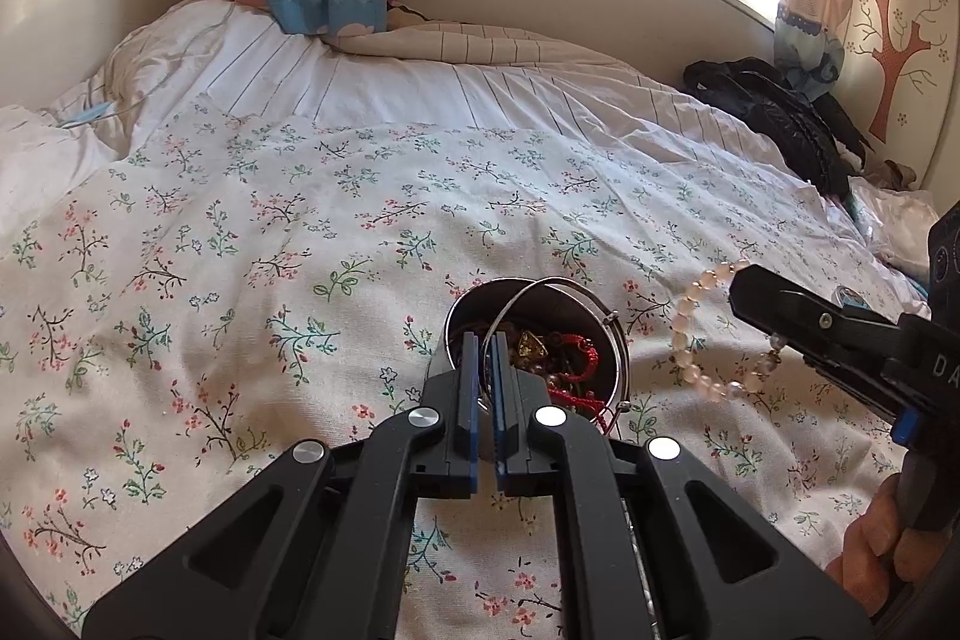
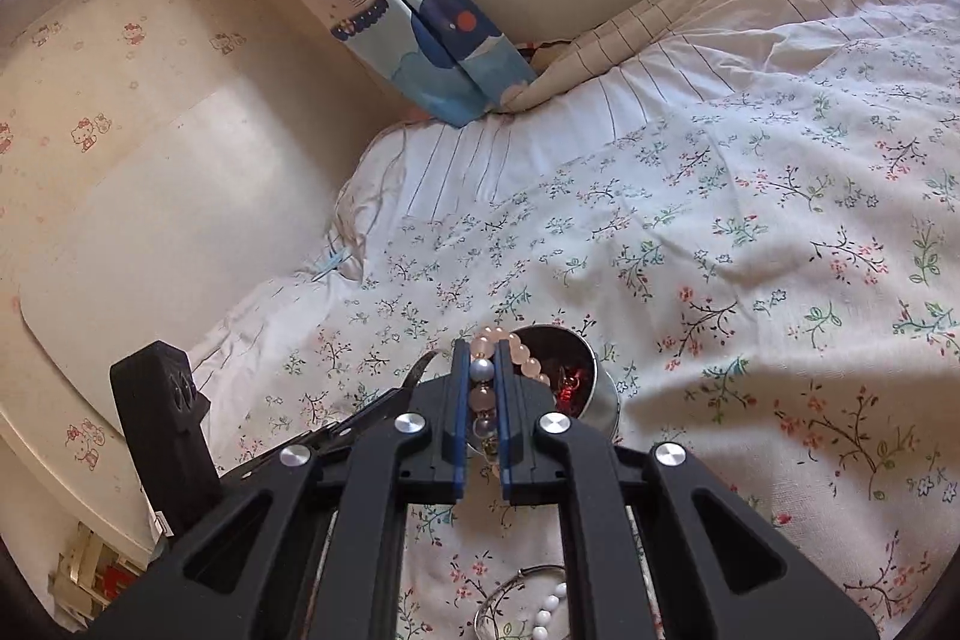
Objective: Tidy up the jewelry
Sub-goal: 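Open both grippers to drop the bangle and pink bracelet into the tin, then move both open grippers back to the silver bangle and white bead bracelet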
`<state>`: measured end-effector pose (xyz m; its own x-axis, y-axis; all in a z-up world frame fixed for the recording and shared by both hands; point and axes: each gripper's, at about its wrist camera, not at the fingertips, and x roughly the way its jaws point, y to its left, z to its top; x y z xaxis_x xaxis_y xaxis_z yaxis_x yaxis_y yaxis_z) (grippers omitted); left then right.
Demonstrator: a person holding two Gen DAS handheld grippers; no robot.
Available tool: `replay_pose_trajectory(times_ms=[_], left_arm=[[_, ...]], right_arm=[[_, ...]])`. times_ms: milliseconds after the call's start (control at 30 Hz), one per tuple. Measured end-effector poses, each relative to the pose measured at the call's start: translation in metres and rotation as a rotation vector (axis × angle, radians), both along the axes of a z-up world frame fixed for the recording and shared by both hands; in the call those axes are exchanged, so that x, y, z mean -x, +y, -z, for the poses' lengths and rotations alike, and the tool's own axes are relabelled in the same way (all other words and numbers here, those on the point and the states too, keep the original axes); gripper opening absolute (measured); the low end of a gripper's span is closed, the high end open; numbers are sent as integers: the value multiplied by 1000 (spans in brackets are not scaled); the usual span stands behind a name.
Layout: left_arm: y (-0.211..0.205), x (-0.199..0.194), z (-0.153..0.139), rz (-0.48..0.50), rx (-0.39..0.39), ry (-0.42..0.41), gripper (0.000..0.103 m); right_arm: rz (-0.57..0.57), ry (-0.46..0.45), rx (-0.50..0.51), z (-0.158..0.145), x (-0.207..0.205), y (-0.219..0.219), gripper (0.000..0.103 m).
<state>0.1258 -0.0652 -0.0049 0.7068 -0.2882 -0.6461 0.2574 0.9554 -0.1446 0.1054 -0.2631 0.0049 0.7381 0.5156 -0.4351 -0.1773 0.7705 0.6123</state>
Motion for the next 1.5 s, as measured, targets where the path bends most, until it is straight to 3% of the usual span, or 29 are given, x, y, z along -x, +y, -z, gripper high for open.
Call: replay_pose_trajectory(times_ms=[267,367,400,433,467,733,900,1133,1233,1400,1500], left_arm=[[-9,-13,4,11,-2,10,4],[-14,-25,11,14,-5,37,4],[-17,-30,15,15,-13,59,4],[-17,-33,20,11,-23,73,4],[-18,-34,23,5,-36,81,5],[-7,-30,17,-39,-53,49,8],[-10,-26,14,-33,-81,24,8],[-12,-22,11,-28,-99,6,10],[-12,-21,11,-30,-103,4,15],[-9,-16,10,-44,-110,-2,39],[-5,-10,9,-53,-107,-1,47]], right_arm=[[-18,9,11,7,-25,11,9],[-47,52,18,18,-41,20,9],[-45,71,10,23,-46,20,12],[-41,83,-6,27,-48,20,29],[-39,81,-10,29,-48,20,37],[3,76,-25,31,-38,8,38],[13,88,-12,34,-37,6,47],[21,87,1,34,-34,5,52],[25,93,4,35,-35,4,52],[43,112,22,37,-32,1,57],[63,119,48,36,-24,-2,59]])
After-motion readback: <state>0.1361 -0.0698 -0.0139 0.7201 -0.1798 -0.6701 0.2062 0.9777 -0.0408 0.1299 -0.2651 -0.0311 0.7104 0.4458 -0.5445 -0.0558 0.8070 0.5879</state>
